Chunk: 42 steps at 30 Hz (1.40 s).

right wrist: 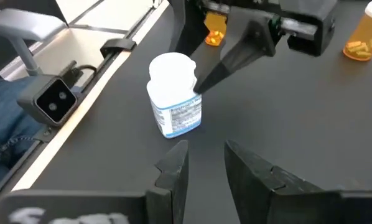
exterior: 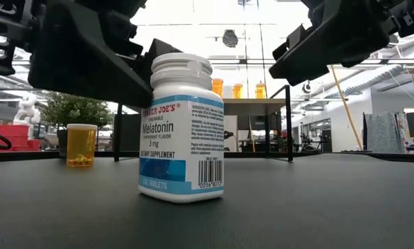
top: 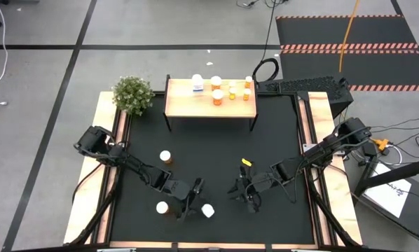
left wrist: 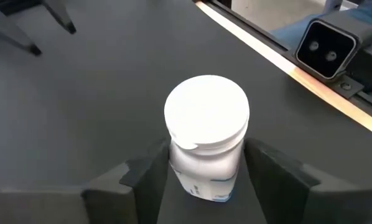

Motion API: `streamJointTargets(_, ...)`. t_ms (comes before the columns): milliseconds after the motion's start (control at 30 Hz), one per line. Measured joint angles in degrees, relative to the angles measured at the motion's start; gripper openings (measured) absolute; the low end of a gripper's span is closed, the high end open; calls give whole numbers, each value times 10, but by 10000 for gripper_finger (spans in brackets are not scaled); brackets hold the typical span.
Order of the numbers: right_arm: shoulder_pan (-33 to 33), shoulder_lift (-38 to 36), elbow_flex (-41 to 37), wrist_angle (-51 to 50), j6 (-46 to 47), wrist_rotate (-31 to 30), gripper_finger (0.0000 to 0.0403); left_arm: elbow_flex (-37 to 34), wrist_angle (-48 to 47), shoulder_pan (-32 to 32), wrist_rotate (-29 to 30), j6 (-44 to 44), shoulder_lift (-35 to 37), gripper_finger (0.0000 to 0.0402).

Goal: Pick and place medicine bottles onto shelf by color
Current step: Put the white pill bottle on the shelf aligned with the other white pill bottle

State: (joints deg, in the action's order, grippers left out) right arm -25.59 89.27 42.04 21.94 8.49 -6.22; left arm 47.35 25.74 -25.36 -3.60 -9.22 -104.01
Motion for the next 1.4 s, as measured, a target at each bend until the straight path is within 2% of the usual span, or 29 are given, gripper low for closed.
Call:
streamJointTargets(300,0,0,0,1,0,0,98,0,-2,1,26,25,1,166)
streamJointTargets(500,0,0,0,1,-2,0,98,0,-5,-5,25,38,3,169)
streamJointTargets(633,0,0,0,1,-2,0,98,0,-7,-13,22,54,3,186)
streamJointTargets(800,0,0,0,0,-2,0,98,0,-9,-19,27,63,-4,235)
streamJointTargets(967,0,0,0,0,-2,0,98,0,32,-18,36,63,-34,288)
streamJointTargets(1067,0,0,0,1,-2,0,98,0,60,-18,36,61,-51,298)
streamJointTargets(1200,0,0,0,1,-2,0,98,0,69,-17,36,57,-63,278)
streamJointTargets(1400,0,0,0,0,-2,0,98,0,82,-17,23,39,-63,207)
